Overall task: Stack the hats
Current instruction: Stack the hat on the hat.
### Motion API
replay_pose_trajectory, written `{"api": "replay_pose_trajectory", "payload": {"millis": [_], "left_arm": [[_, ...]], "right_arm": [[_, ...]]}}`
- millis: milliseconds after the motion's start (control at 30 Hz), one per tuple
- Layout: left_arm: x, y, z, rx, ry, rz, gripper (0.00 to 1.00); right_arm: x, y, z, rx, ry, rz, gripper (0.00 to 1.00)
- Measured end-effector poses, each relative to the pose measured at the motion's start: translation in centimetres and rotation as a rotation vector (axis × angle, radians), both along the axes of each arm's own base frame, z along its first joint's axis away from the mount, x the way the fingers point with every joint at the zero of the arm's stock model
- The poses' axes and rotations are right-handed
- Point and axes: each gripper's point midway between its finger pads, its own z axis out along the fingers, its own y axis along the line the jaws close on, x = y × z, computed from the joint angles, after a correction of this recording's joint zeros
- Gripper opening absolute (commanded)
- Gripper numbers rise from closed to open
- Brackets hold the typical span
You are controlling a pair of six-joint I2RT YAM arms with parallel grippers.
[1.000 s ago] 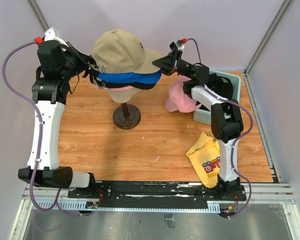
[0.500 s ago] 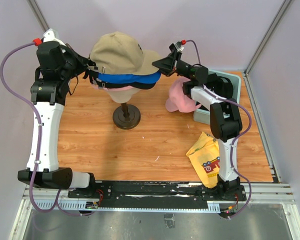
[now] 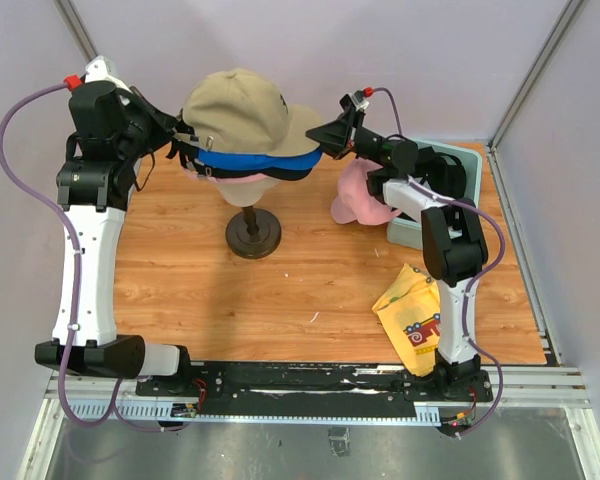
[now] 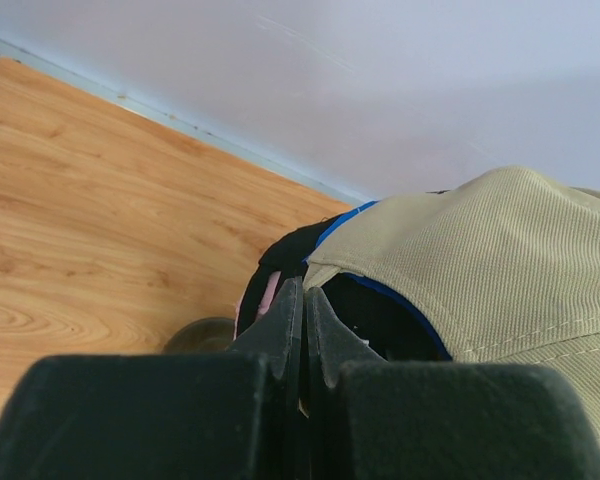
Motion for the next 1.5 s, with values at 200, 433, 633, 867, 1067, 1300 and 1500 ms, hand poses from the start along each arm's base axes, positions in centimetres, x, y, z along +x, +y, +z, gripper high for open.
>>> {"api": "replay_pose_trajectory", "payload": {"millis": [200,433,633,867,1067,1300,1500], "left_arm": [[0.0,-0.2,-1.4,-0.007,0.020,-0.012,0.01],[-0.3,-0.6,-2.0,-0.018,-0.006,-0.026,0.01],[-0.8,-0.7,-2.1,-0.020,-0.027,-0.030,0.01],[-0.8,-0.7,-2.6,-0.023,-0.036,-0.031,0.00],[-0.7,-0.7,-2.7,-0.025,-0.049,-0.029,0.00],[-0.6,-0.6,-2.2,-0.029,-0.051,-0.024,0.00],[-0.6,-0.4,-2.2,-0.034,-0.032,-0.017,0.05]], "right_arm": [[-0.4,-0.2,-0.4,-0.001,0.012,-0.003,0.02],[-0.6,-0.2,-1.5,-0.008,0.033,-0.002,0.01],[-0.7,-0.3,-1.9,-0.008,0.036,-0.003,0.01],[-0.7,-0.3,-2.0,-0.008,0.039,-0.004,0.01],[-0.6,-0.1,-2.2,-0.013,0.051,-0.001,0.02],[-0.2,0.1,-1.6,-0.029,0.060,0.005,0.21],[0.2,0.3,-2.0,-0.060,0.101,0.017,0.28]]}}
